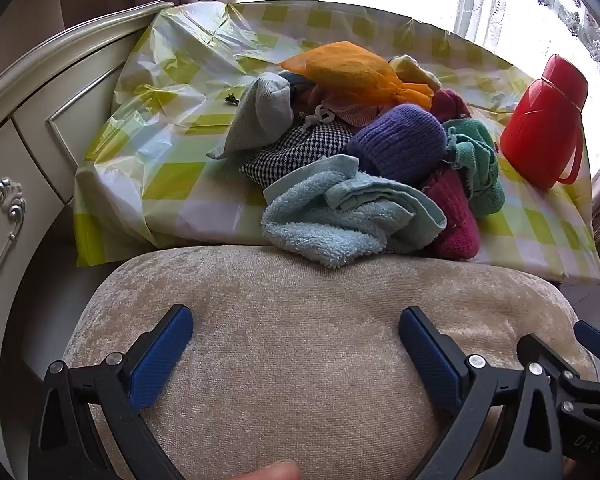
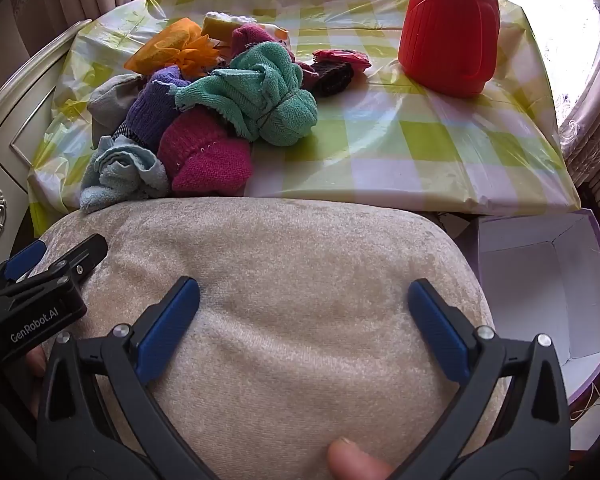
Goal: Organize soft objects
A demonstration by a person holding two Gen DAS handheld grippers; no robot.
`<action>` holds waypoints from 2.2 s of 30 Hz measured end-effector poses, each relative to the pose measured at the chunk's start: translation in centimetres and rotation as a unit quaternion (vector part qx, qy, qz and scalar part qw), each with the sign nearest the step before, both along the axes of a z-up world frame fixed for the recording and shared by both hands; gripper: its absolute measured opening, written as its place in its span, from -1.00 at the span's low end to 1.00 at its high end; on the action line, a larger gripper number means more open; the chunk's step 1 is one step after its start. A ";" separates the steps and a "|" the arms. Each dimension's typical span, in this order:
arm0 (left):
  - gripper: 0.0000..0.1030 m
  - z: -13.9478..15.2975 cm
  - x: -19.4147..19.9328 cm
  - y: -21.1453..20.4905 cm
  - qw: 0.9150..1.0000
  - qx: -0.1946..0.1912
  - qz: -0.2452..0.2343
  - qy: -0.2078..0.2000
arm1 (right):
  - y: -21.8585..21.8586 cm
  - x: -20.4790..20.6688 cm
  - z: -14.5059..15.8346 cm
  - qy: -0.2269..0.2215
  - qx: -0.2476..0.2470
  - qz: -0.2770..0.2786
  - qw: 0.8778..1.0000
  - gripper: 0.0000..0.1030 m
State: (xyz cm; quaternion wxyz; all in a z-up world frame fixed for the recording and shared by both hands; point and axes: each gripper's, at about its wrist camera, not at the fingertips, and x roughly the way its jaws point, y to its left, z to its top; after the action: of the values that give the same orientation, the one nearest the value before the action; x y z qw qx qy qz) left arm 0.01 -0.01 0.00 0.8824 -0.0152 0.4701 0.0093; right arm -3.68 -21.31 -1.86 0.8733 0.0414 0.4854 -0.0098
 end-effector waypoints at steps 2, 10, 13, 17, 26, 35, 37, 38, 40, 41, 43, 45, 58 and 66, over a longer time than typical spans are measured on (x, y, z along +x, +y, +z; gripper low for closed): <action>1.00 0.0 0.0 0.0 1.000 -0.001 0.000 0.000 | 0.0 0.0 0.0 0.001 0.000 0.000 1.000 1.00; 1.00 0.0 0.0 0.0 1.000 -0.001 0.000 -0.001 | 0.0 -0.1 0.0 0.000 0.000 0.000 1.000 1.00; 1.00 0.0 0.0 0.0 1.000 -0.001 0.000 -0.001 | 0.0 -0.2 0.0 0.000 0.000 0.000 1.000 1.00; 1.00 0.0 0.0 0.0 1.000 -0.001 0.000 -0.002 | 0.0 -0.2 0.1 0.000 0.000 0.000 1.000 1.00; 1.00 -0.1 0.2 0.5 1.000 -0.012 -0.002 0.002 | -0.7 -0.1 -0.2 0.003 0.013 -0.001 1.000 1.00; 1.00 0.4 0.9 0.8 1.000 -0.019 0.001 -0.002 | -0.5 0.0 0.4 0.002 0.019 0.004 1.000 1.00; 1.00 0.5 1.7 0.6 1.000 -0.016 -0.008 0.000 | -0.6 0.6 0.7 0.000 0.018 0.006 1.000 1.00; 0.98 0.4 2.0 0.5 1.000 -0.014 -0.013 0.001 | -0.6 1.0 0.9 -0.002 0.019 0.006 1.000 1.00; 0.93 0.5 2.8 0.2 1.000 -0.009 -0.022 0.003 | -0.5 1.7 1.1 -0.006 0.020 0.011 1.000 1.00; 0.90 0.4 3.2 0.0 1.000 -0.007 -0.027 0.005 | -0.5 2.1 1.2 -0.008 0.019 0.014 1.000 1.00; 0.85 0.2 4.1 -0.1 0.999 -0.009 -0.035 0.014 | -0.5 2.9 1.4 -0.012 0.018 0.016 1.000 1.00; 0.76 -0.2 5.1 -0.2 0.999 -0.014 -0.041 0.026 | -0.6 3.9 1.7 -0.019 0.014 0.017 1.000 1.00; 0.36 -2.9 11.2 -0.7 0.993 -0.032 -0.072 0.088 | -0.1 11.9 0.9 -0.010 0.009 0.035 0.999 1.00; 0.05 -3.1 11.0 -0.9 0.995 -0.033 -0.067 0.073 | 0.4 15.6 -0.5 0.004 0.023 0.054 0.998 0.95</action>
State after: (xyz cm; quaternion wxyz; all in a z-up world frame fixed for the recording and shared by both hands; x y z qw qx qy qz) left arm 11.03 -0.91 -3.14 0.8433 -0.0121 0.5334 -0.0640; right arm 11.93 -20.90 -2.33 0.8696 0.0350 0.4901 0.0482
